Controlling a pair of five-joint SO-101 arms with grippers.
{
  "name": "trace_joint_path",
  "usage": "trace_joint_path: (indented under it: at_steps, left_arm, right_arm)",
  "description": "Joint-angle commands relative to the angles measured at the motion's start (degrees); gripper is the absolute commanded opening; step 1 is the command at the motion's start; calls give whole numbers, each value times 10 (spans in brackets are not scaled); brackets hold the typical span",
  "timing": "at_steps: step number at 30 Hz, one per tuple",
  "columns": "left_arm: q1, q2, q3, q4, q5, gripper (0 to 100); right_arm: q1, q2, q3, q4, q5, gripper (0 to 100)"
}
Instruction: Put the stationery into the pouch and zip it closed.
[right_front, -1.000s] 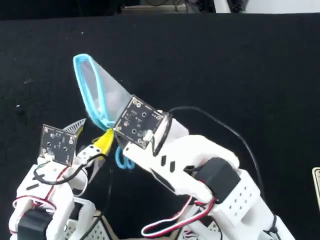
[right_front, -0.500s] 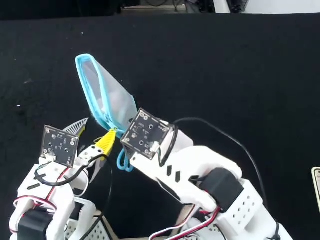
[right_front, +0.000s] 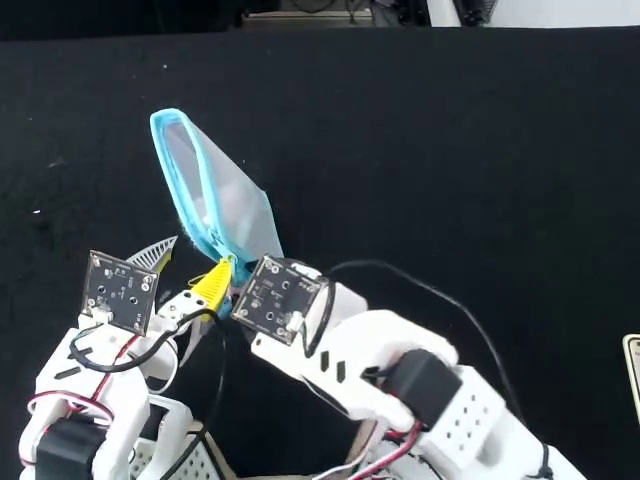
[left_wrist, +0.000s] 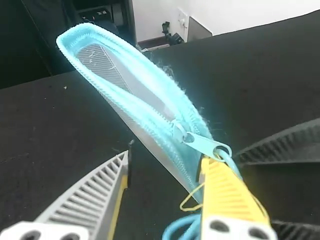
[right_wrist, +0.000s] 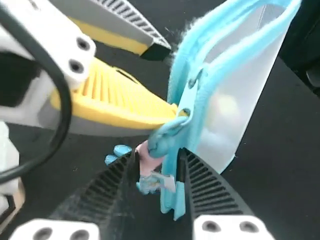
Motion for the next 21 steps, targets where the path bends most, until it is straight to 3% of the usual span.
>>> trace_joint_path:
  at_steps: [1,8,15,18,21]
  left_arm:
    - [5,-1,-11,-13,3,231]
    - [5,-1,-11,-13,2,231]
    - [6,-1,-11,-13,2,231]
    - [6,-1,-11,-12,2,231]
    - [6,-1,-13,-12,2,231]
  right_arm:
    - [-4,-11,34,-76,-65,132]
    - [-4,-11,41,-100,-142,202]
    - [-4,-11,44,-99,-142,203]
    - [-1,-10,44,-99,-129,135]
    - [25,-10,46,-106,-66,5]
